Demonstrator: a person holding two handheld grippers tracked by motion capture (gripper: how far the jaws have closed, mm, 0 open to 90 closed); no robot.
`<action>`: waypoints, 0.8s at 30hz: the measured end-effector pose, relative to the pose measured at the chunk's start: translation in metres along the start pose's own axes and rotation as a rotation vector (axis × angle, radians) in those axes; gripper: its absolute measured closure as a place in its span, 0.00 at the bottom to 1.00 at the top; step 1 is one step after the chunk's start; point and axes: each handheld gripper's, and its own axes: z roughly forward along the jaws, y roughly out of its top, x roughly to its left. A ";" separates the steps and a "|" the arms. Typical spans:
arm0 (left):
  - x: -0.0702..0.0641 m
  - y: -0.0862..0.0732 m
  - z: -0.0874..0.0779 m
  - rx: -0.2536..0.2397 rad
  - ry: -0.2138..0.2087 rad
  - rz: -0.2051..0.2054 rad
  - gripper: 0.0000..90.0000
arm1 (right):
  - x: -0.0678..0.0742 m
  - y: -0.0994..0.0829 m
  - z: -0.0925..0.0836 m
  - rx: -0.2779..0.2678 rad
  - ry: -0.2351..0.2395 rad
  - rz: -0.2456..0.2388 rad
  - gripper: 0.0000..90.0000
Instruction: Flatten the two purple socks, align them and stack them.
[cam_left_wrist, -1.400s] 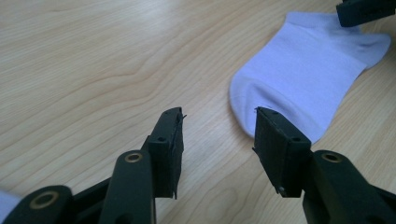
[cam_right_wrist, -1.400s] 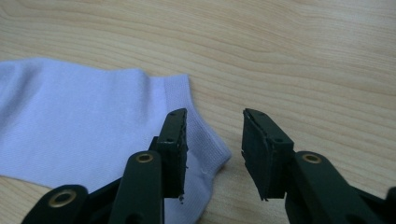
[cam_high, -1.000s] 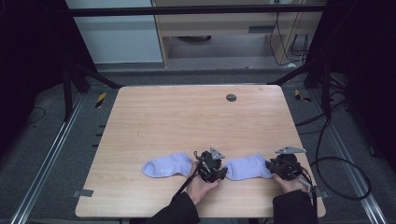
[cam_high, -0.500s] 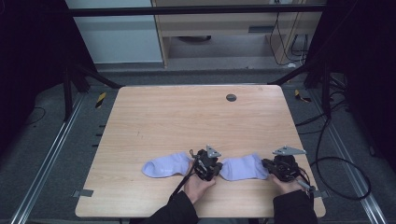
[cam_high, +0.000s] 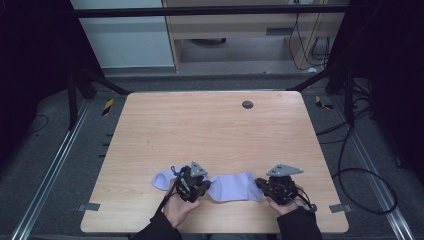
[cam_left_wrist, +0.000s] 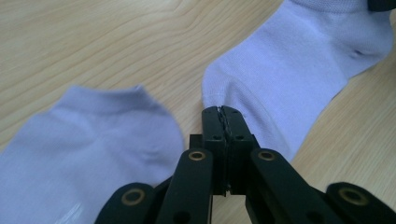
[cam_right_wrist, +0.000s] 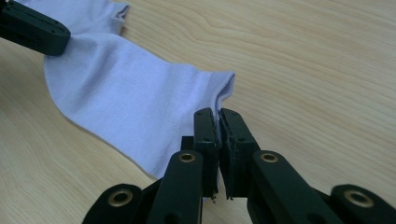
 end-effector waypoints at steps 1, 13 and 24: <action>0.002 -0.003 -0.002 0.004 0.001 -0.001 0.99 | 0.003 0.000 0.002 -0.001 0.004 -0.002 0.96; 0.026 -0.043 -0.025 0.049 0.006 -0.026 0.99 | 0.031 -0.004 0.017 0.027 0.054 -0.007 0.95; 0.031 -0.054 -0.021 0.072 0.019 -0.026 0.98 | 0.044 -0.011 0.032 0.058 0.074 -0.024 0.95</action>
